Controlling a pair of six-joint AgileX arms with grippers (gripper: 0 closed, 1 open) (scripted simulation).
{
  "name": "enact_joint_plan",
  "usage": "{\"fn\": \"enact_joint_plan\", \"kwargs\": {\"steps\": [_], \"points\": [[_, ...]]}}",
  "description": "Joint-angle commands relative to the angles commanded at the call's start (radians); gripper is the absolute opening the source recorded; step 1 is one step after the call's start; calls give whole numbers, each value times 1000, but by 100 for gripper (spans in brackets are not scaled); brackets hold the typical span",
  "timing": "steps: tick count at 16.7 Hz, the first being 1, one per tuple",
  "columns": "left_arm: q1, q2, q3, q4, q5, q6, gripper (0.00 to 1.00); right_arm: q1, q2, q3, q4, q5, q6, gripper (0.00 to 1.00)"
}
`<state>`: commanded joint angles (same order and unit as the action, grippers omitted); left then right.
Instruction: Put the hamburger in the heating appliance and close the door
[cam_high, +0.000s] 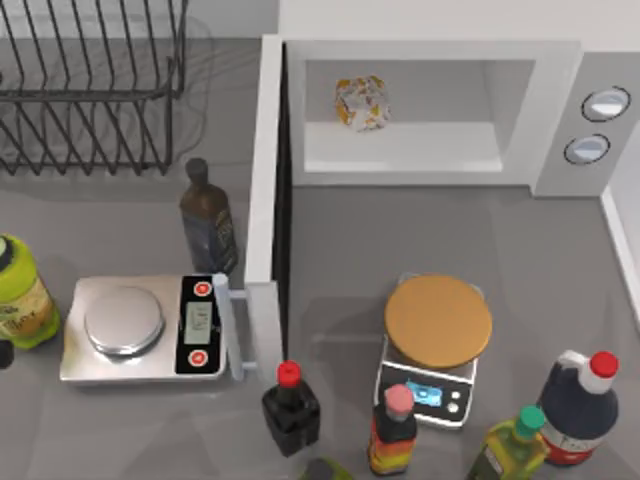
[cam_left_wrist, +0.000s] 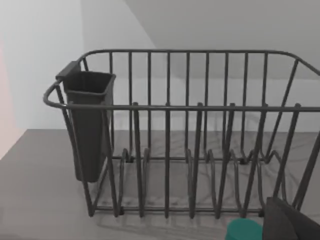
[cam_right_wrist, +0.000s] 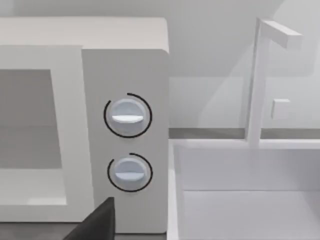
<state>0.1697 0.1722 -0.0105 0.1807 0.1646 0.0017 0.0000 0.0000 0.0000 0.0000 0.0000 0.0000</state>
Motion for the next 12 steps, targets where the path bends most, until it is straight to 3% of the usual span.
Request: {"fn": "enact_joint_plan", "kwargs": {"steps": [5,9,12], "points": [[85,90,-5,96,91,3,0,0,0,0,0,0,0,100],[80,86,-4,93,85,3,0,0,0,0,0,0,0,100],[29,46,-13,67,30,4,0,0,0,0,0,0,0,100]]}}
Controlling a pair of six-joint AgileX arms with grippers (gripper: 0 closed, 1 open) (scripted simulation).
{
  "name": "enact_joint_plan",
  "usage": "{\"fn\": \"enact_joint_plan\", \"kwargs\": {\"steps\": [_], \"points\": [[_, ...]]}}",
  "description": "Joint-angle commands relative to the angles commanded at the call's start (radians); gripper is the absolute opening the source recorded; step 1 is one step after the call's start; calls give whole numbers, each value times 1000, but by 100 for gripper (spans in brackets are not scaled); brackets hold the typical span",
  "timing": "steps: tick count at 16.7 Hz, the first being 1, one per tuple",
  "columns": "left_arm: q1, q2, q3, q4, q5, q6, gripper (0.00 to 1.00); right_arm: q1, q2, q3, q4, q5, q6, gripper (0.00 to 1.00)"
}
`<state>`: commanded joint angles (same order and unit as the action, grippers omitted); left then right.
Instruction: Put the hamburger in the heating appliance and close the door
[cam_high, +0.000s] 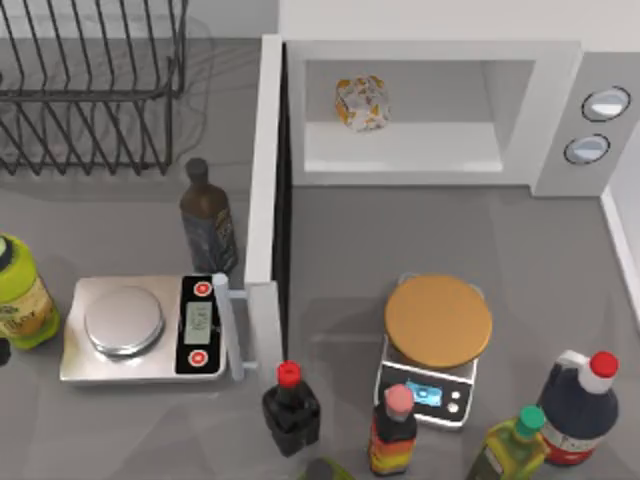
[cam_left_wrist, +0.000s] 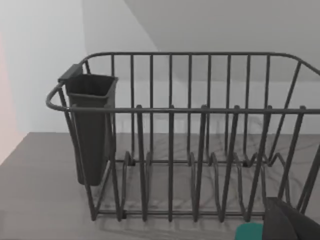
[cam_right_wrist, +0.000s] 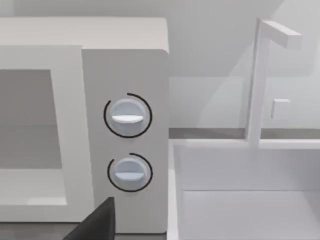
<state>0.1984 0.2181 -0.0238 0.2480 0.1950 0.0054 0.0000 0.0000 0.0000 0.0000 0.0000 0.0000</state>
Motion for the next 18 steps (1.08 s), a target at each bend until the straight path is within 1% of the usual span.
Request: {"fn": "enact_joint_plan", "kwargs": {"steps": [6,7,8,13,15,18], "points": [[-192,-140,-35,-115,-189,-3,0,0,0,0,0,0,0,100],[-214,-159,-37,-128,-211,-3,0,0,0,0,0,0,0,100],[-226,-169,-38,-136,-222,-3,0,0,0,0,0,0,0,100],[-226,-166,-25,-138,-224,-4,0,0,0,0,0,0,0,100],[-253,-191,-13,-172,-254,-3,0,0,0,0,0,0,0,100],[-322,-251,15,-268,-320,-4,0,0,0,0,0,0,0,100]]}}
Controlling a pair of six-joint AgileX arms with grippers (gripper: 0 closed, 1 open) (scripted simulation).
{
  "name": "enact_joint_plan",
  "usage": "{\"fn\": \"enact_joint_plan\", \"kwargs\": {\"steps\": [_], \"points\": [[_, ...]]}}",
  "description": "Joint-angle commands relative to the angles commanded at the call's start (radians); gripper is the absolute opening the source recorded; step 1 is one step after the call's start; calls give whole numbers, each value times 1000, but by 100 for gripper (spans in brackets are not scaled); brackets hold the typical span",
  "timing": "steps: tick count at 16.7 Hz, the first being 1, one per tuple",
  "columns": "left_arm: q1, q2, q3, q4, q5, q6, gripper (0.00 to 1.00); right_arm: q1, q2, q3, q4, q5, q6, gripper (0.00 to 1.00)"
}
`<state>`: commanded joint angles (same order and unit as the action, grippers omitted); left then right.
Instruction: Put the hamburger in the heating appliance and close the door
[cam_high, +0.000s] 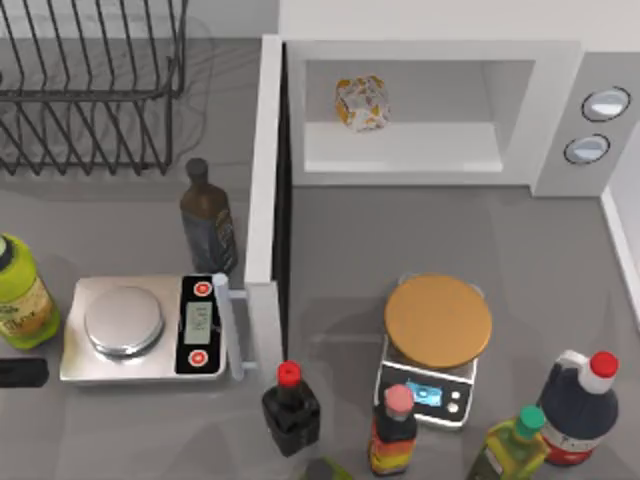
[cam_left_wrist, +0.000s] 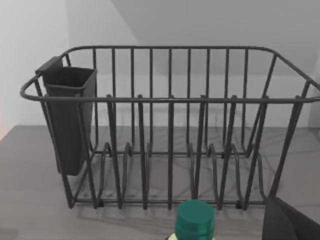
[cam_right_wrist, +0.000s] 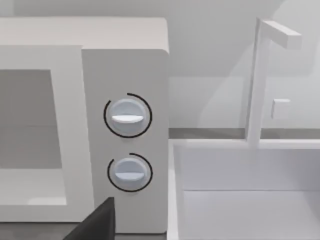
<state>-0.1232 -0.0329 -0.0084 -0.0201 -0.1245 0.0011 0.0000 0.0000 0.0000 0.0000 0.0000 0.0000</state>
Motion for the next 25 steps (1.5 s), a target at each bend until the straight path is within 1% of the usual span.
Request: {"fn": "enact_joint_plan", "kwargs": {"steps": [4,9,12,15,22,25], "points": [[-63,-74,41,-114,-62,-1,0,0,0,0,0,0,0,100],[-65,-76,44,-122,-65,-2,0,0,0,0,0,0,0,100],[-99,-11,99,-155,-83,-31,0,0,0,0,0,0,0,100],[-170,150,213,-225,-118,-93,0,0,0,0,0,0,0,100],[-359,743,543,-435,-209,-287,0,0,0,0,0,0,0,100],[-417,940,668,-500,-238,-357,0,0,0,0,0,0,0,100]]}}
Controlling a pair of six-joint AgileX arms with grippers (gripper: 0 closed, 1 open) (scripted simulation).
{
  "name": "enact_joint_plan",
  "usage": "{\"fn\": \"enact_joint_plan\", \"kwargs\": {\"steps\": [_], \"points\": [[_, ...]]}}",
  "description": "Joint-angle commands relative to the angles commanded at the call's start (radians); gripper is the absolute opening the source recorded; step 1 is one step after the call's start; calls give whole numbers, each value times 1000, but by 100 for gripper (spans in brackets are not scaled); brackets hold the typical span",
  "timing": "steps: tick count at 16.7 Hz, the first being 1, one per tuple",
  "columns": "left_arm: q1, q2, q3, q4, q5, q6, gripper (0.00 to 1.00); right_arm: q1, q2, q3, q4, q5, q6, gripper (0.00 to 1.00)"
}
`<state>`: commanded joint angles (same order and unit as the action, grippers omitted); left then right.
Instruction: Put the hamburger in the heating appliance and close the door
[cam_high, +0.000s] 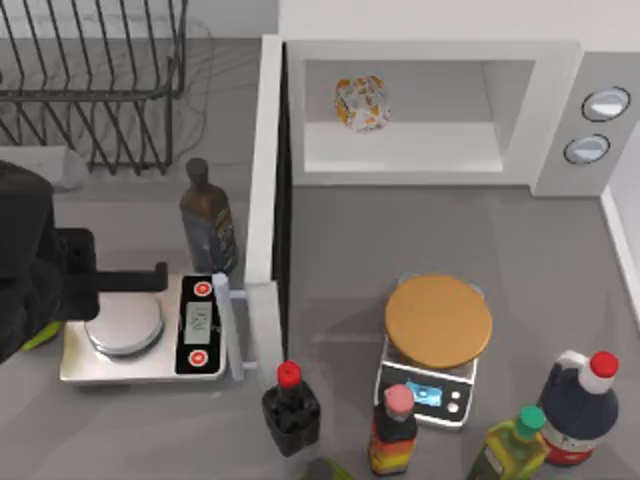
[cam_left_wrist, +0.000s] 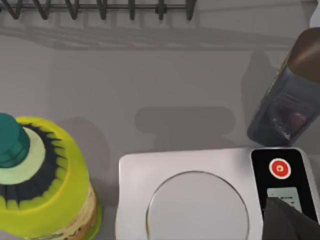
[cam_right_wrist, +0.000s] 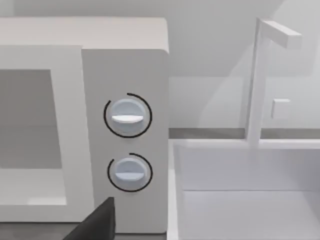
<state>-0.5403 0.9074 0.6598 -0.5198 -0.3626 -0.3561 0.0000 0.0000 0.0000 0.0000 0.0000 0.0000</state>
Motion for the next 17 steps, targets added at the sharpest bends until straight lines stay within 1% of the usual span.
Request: {"fn": "enact_joint_plan", "kwargs": {"steps": [4,11,14,17], "points": [[-43,158,109,-43,-24,-57,0,0,0,0,0,0,0,100],[-44,175,118,-43,-26,-64,0,0,0,0,0,0,0,100],[-43,202,66,27,-29,-64,0,0,0,0,0,0,0,100],[-45,253,-32,188,-27,-63,0,0,0,0,0,0,0,100]]}}
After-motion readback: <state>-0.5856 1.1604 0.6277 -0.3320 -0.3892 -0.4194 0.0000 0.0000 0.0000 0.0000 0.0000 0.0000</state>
